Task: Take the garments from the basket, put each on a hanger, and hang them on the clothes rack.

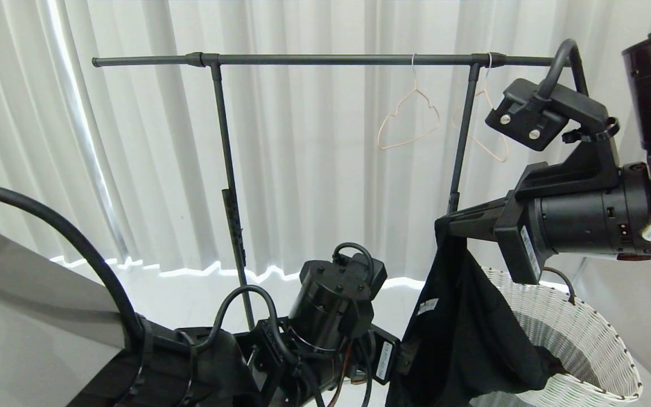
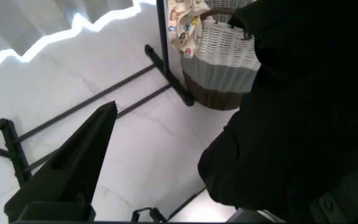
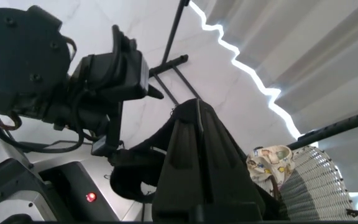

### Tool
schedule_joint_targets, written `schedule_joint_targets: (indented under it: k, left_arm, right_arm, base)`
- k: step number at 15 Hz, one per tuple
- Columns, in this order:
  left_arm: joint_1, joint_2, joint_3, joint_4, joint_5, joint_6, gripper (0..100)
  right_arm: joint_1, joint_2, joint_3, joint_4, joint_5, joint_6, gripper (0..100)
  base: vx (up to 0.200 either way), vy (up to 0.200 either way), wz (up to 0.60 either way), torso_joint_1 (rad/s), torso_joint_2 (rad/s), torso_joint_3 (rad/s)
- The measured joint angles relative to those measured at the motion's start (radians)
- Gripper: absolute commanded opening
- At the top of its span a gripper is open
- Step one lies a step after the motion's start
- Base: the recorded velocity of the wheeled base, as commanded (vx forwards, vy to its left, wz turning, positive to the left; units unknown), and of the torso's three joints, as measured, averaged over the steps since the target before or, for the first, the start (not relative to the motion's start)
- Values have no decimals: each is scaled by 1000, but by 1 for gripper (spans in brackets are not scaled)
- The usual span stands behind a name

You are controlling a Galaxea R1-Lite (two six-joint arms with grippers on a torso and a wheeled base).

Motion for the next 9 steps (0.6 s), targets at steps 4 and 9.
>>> schedule_joint_targets:
  k: [4, 9]
  left_arm:
    - [-1, -3, 94, -130, 8, 9, 100]
    - [-2, -45, 182, -155, 20, 26, 100]
  right_arm:
    - [-8, -6, 1, 0, -1, 0, 0]
    - [-21, -6, 5, 0, -1, -1, 0]
  base:
    - [0, 0, 0, 0, 0, 0]
    - [0, 0, 0, 0, 0, 0]
